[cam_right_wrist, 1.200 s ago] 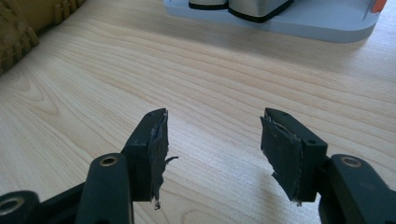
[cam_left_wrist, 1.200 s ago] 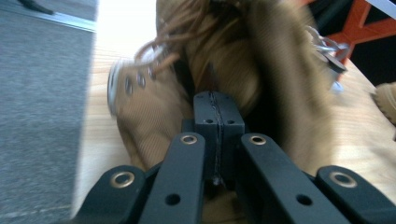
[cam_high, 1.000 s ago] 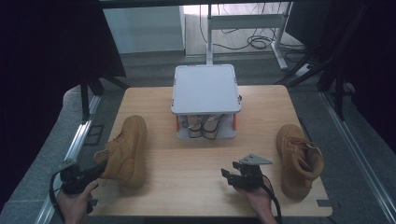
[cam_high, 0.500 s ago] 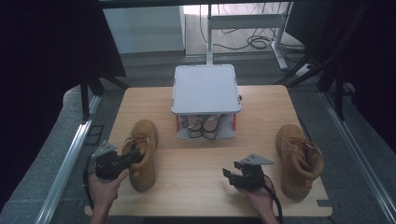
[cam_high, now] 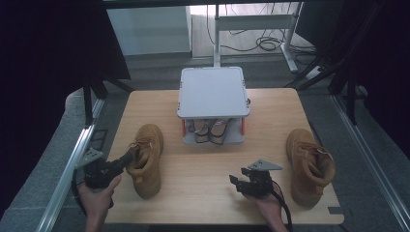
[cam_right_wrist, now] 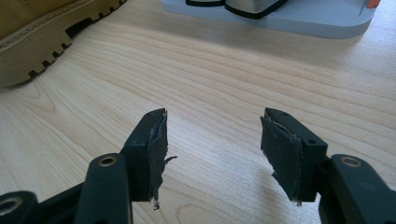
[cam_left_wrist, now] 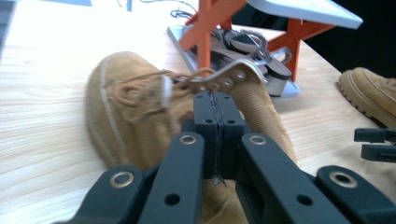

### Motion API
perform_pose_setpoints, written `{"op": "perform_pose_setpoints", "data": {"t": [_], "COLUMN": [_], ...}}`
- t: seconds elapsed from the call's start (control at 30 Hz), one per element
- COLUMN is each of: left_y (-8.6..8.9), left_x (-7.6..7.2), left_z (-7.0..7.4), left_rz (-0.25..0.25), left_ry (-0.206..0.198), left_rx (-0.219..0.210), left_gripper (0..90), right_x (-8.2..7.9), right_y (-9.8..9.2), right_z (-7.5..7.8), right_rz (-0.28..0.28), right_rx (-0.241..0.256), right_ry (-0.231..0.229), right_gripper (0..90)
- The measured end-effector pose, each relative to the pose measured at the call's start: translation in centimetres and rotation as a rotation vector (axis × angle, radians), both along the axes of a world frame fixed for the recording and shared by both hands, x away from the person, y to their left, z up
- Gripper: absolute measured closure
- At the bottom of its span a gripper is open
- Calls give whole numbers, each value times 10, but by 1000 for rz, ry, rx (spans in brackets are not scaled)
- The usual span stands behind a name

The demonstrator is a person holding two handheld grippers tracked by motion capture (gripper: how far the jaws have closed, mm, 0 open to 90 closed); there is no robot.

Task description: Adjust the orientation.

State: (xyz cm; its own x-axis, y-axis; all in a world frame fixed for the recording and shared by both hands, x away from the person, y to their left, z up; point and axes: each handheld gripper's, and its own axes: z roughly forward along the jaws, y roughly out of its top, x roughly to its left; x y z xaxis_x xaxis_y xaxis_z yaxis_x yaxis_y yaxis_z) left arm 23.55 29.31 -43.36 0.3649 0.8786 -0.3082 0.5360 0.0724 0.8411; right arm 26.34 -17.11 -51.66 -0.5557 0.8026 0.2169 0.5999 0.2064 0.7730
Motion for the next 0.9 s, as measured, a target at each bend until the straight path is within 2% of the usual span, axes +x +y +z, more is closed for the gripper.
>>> {"op": "perform_pose_setpoints", "data": {"t": [0.13, 0.3, 0.43, 0.47, 0.6, 0.63, 0.67, 0.7, 0.73, 0.8, 0.83, 0.87, 0.9], "left_y": [6, 2, -9, -16, -37, -37, -50, -50, -63, -74, -74, -79, -86], "left_x": [-5, -16, -21, -22, -22, -22, -21, -21, -19, -18, -18, -17, -17], "left_z": [-2, -6, -2, 0, 1, 1, -2, -2, -8, -15, -15, -18, -24], "left_rz": [-15, -33, -67, -84, -123, -123, -137, -137, -156, -173, -173, -179, -172], "left_ry": [8, -5, -20, -28, -28, -28, -22, -22, 7, 30, 30, 39, 45], "left_rx": [-24, -39, -35, -31, -17, -17, 17, 17, 56, 80, 80, 96, 132], "left_gripper": [893, 893, 895, 895, 895, 895, 895, 895, 895, 895, 895, 895, 895], "right_x": [0, -1, 0, 0, -1, -1, -1, -1, -1, -2, -2, -2, -2], "right_y": [1, 3, 3, 3, 3, 3, 3, 3, 3, 3, 3, 3, 3], "right_z": [0, -1, -2, -2, -2, -2, -2, -2, -2, -2, -2, -2, -2], "right_rz": [1, 4, 4, 4, 4, 4, 5, 5, 7, 7, 8, 8, 7], "right_rx": [-2, -7, -12, -13, -9, -11, -11, -11, -11, -10, -10, -11, -11], "right_ry": [-1, 3, 7, 7, 5, 7, 7, 7, 6, 7, 7, 8, 10], "right_gripper": [413, 412, 412, 412, 413, 412, 413, 413, 413, 412, 412, 411, 412]}}
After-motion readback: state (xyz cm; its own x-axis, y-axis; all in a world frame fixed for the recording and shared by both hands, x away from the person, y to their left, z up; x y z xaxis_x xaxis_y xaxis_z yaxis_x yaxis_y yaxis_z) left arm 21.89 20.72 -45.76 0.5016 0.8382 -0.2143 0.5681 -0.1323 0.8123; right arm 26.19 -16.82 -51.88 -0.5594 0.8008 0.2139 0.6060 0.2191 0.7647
